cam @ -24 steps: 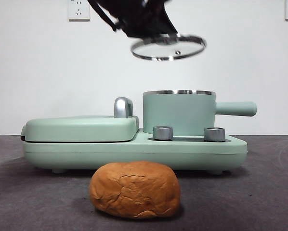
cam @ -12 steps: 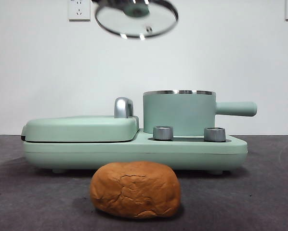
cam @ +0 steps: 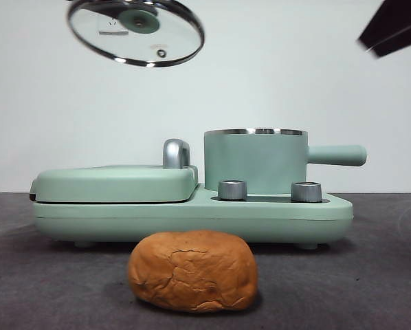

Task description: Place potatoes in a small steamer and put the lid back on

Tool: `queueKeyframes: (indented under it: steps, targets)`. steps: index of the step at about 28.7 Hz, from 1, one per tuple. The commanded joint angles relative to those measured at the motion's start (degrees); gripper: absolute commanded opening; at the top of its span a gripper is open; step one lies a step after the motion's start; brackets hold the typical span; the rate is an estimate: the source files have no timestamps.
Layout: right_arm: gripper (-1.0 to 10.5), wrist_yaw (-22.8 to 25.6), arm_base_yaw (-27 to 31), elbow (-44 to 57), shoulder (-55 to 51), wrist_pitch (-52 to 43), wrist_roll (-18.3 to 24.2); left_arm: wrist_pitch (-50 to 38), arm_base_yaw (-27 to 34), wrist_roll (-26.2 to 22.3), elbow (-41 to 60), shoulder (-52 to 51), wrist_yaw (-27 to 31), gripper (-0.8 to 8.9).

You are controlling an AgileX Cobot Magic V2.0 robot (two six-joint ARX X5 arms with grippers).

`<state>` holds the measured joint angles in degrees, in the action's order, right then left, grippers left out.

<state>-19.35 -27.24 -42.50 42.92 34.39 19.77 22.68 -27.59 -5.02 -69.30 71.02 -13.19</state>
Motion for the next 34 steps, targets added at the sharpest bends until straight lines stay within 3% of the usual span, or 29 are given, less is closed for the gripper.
queueKeyframes:
  steps: [1,6,15,34]
  targets:
    - [3.3,-0.17,-3.54,-1.01,3.61,-1.9,0.59,-2.01,0.15,2.08,2.27,-4.28,0.33,0.13]
    - [3.3,-0.17,-9.79,-1.01,10.95,-5.62,0.59,-1.07,0.33,4.22,7.65,-10.73,2.71,0.13]
    - [3.3,-0.15,-17.46,-1.01,24.37,-13.9,0.61,1.99,0.33,4.7,8.26,-16.22,3.37,0.13]
    - [3.8,-0.22,-21.09,-1.01,43.43,-22.14,0.11,3.06,0.31,4.63,8.26,-16.83,3.37,0.13]
